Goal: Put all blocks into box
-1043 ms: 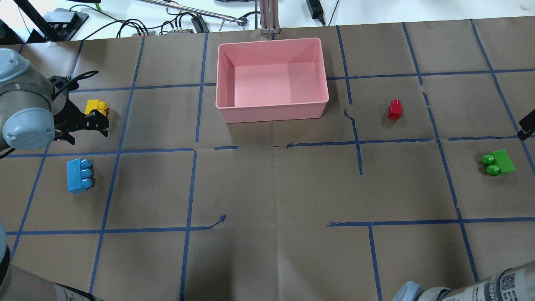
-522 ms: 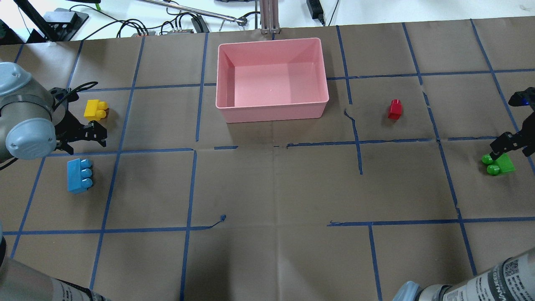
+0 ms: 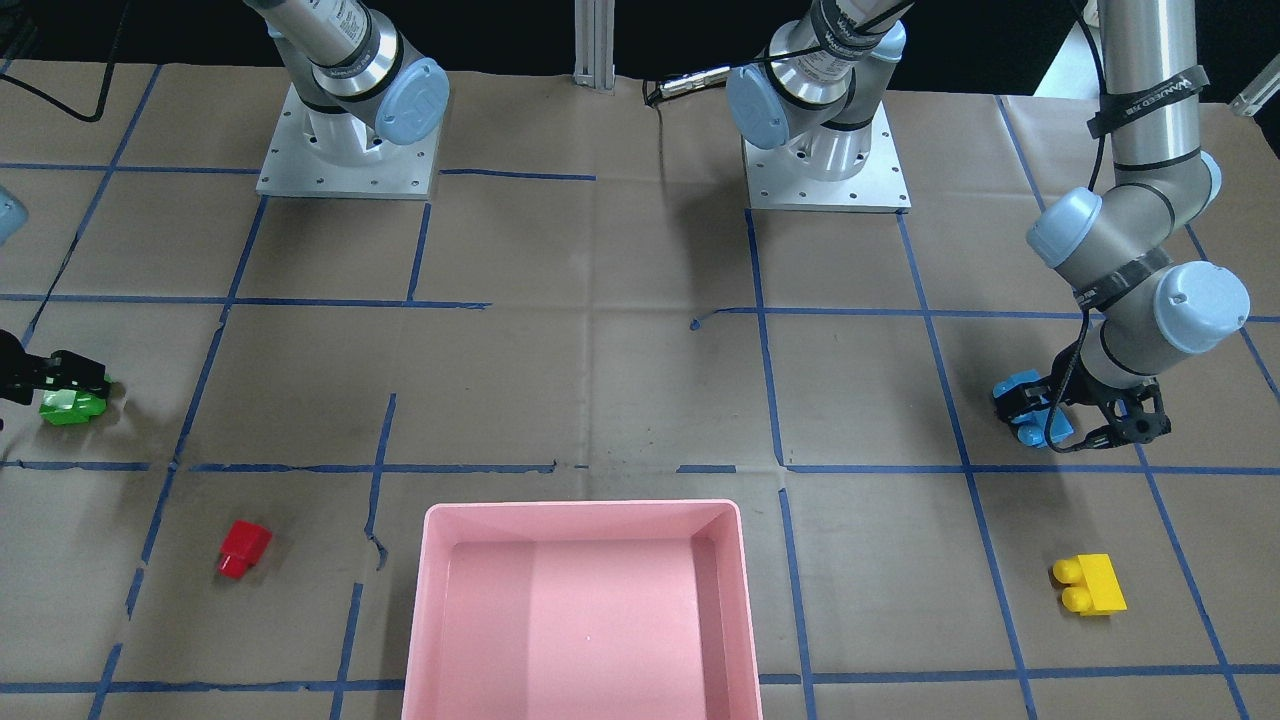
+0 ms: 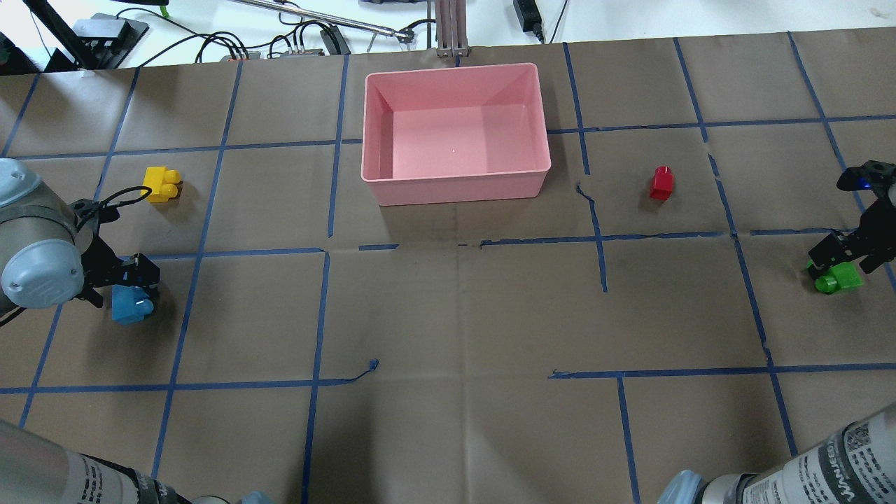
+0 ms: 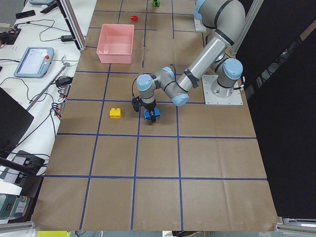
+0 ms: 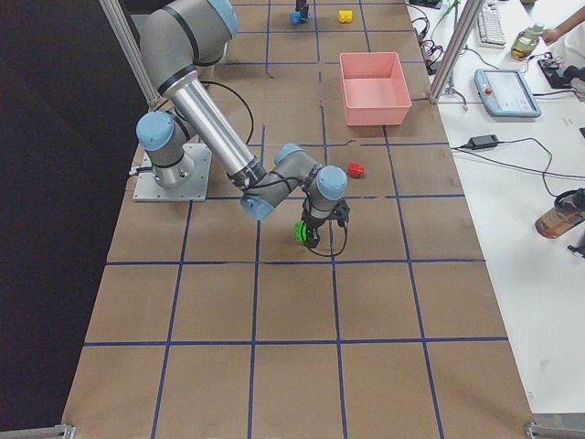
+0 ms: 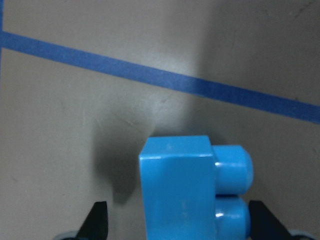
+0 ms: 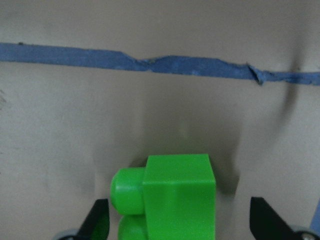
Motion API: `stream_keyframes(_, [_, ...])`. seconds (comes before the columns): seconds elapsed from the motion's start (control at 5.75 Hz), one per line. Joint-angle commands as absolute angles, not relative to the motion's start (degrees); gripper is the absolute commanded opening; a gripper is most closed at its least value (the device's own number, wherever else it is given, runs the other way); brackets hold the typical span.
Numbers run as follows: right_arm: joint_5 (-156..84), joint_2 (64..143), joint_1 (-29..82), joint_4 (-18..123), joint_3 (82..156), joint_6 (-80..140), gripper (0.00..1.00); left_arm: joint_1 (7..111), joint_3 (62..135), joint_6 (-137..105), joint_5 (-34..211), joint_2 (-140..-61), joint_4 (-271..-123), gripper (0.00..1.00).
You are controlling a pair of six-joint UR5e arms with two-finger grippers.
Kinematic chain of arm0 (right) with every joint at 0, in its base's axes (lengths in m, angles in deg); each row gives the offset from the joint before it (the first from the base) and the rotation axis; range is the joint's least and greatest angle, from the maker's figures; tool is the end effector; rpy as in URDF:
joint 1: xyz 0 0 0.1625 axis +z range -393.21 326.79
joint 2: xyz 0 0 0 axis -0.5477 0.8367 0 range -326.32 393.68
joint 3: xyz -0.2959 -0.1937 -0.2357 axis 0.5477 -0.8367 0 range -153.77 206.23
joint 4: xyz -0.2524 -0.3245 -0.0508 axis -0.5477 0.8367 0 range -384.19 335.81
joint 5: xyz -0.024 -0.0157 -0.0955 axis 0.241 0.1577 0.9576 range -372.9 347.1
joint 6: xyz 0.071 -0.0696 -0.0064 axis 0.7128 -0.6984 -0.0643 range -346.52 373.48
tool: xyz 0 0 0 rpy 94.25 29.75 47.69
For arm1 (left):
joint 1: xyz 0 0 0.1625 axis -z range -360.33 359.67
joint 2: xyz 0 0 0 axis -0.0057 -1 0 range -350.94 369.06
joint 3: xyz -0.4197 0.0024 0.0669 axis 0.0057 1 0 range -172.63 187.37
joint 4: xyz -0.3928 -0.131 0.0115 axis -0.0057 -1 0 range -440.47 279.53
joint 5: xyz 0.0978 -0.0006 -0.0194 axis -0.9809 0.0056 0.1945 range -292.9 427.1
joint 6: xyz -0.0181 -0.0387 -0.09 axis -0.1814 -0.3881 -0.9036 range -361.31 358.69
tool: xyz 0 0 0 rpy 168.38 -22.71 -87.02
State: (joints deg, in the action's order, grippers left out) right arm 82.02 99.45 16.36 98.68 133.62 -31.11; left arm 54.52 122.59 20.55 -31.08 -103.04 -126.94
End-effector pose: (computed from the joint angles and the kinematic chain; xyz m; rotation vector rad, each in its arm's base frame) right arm -0.2625 -0.5004 0.1763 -0.1222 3.0879 0.2641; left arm 0.2013 -0.4927 0.1630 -0.3449 3.0221 0.1923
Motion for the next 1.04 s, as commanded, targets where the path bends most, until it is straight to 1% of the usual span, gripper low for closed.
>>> stream_keyframes(0.0, [82.54,99.51,16.36,97.98,133.55,-30.91,0.53,54.34,122.69,20.83,-30.72,-103.09,-126.79,0.72])
stream_keyframes(0.17, [82.54,99.60,16.45,98.16,133.46,-31.08,0.39,54.51,122.60,20.84,-30.64,-102.65,-126.79,0.31])
stream_keyframes(0.35, [82.46,100.21,16.97,98.33,132.94,-31.26,0.34,54.86,122.60,20.92,-30.11,-102.48,-126.87,0.06])
stream_keyframes(0.52, [81.76,100.65,17.33,98.33,130.93,-31.35,0.34,55.48,121.90,20.75,-28.45,-101.86,-126.87,0.00])
stream_keyframes(0.7, [81.84,100.65,19.68,97.03,125.69,-31.35,0.34,56.96,121.63,20.66,-26.52,-100.12,-126.87,0.00])
stream_keyframes(0.87, [80.71,100.65,22.75,89.97,118.33,-30.13,0.34,58.89,121.46,20.22,-25.29,-98.27,-127.14,0.00])
